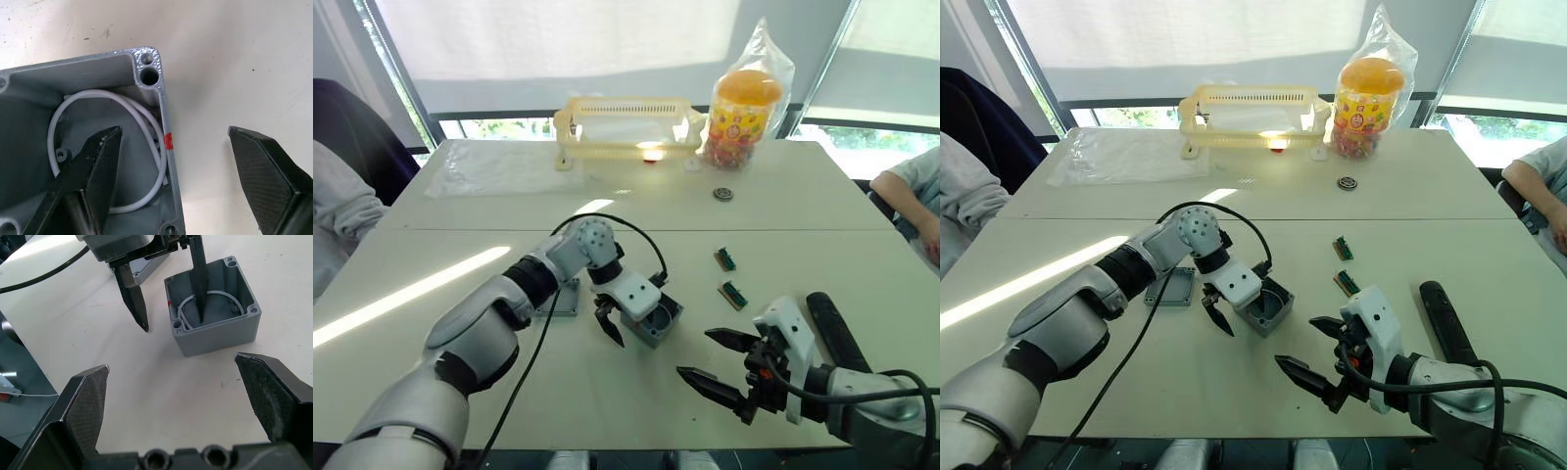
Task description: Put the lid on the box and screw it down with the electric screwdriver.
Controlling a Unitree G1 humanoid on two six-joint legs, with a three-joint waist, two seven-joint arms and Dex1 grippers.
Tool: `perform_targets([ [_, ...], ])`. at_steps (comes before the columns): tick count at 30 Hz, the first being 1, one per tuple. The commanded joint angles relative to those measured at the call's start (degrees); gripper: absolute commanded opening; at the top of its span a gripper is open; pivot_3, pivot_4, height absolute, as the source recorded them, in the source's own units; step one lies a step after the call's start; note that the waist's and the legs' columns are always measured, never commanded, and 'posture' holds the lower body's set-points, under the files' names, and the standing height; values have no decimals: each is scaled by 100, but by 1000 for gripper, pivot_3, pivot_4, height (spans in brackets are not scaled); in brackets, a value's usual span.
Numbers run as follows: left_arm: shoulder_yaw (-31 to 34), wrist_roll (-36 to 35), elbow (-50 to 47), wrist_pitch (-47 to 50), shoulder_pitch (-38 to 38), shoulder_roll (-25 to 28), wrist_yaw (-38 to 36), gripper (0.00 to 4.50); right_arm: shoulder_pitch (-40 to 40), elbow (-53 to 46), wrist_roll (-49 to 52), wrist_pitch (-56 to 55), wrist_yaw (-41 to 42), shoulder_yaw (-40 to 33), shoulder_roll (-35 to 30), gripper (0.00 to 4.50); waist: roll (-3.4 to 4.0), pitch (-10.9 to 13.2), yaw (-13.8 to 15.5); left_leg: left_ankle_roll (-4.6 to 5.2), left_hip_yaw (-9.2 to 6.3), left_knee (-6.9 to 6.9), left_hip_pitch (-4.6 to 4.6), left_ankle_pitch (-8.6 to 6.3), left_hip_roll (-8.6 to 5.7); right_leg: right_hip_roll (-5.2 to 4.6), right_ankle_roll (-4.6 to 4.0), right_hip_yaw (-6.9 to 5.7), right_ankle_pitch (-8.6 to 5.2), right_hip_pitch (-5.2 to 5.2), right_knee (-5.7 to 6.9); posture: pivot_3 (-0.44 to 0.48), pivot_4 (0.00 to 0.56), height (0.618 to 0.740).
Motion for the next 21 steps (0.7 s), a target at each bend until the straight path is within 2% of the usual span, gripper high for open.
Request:
perform_targets([
  [1, 650, -264, -444, 549, -613, 434, -15, 3231, -148, -16, 236, -87, 219, -249, -184, 4500, 0, 1, -11, 0, 0, 0, -1, 0, 0, 1, 0, 0, 0, -1, 0, 0, 150, 740],
  [4, 1283, -962, -1048, 2086, -871, 1121, -15, 3231, -467, 210, 600, -138, 588, -634, -474, 4500, 6, 8, -71, 0, 0, -1, -3, 0, 2, 2, 1, 1, 0, -6, 4, 0, 150, 740],
  [6, 1819, -997, -1213, 2892, -768, 1440, 147, 3231, -731, 400, 772, -169, 899, -827, -665, 4500, 13, 5, -127, 7, -2, -1, 0, -4, 3, 2, 9, -1, -4, -2, 4, 0, 150, 740],
  [8, 2345, -1020, -1494, 3882, -479, 1777, 668, 3231, -1064, 613, 857, -175, 1265, -887, -860, 4500, 27, 0, -156, 26, -1, -1, 13, -15, 3, 1, 18, -2, -9, 11, 5, 0, 150, 740],
  [12, 3252, -804, -2499, 6971, 291, 2250, 2451, 3231, -2090, 1116, 686, -137, 2104, -383, -1109, 4500, 23, 9, -182, 36, 0, 8, 19, -21, 3, 1, 27, 3, -15, -3, 55, 0, 150, 740],
  [17, 4018, -603, -4024, 10328, 1468, 2455, 4001, 3231, -3056, 1659, -304, -252, 3233, 598, -1160, 4500, 13, 16, -173, 35, -10, 9, 10, -21, 3, 7, 30, -2, -18, -22, 80, 0, 150, 740],
  [19, 4315, -677, -4487, 11015, 1767, 2329, 4348, 3231, -3300, 1808, -657, -301, 3507, 908, -1084, 4500, 11, 17, -149, 35, -6, 10, 10, -21, 1, 3, 30, 1, -18, -23, 80, 0, 150, 740],
  [21, 4504, -772, -4611, 11217, 2044, 2206, 4694, 3231, -3539, 1910, -960, -342, 3688, 1229, -930, 4500, 5, 20, -108, 34, -8, 14, 8, -20, 0, 1, 30, -3, -18, -23, 80, 0, 150, 740],
])
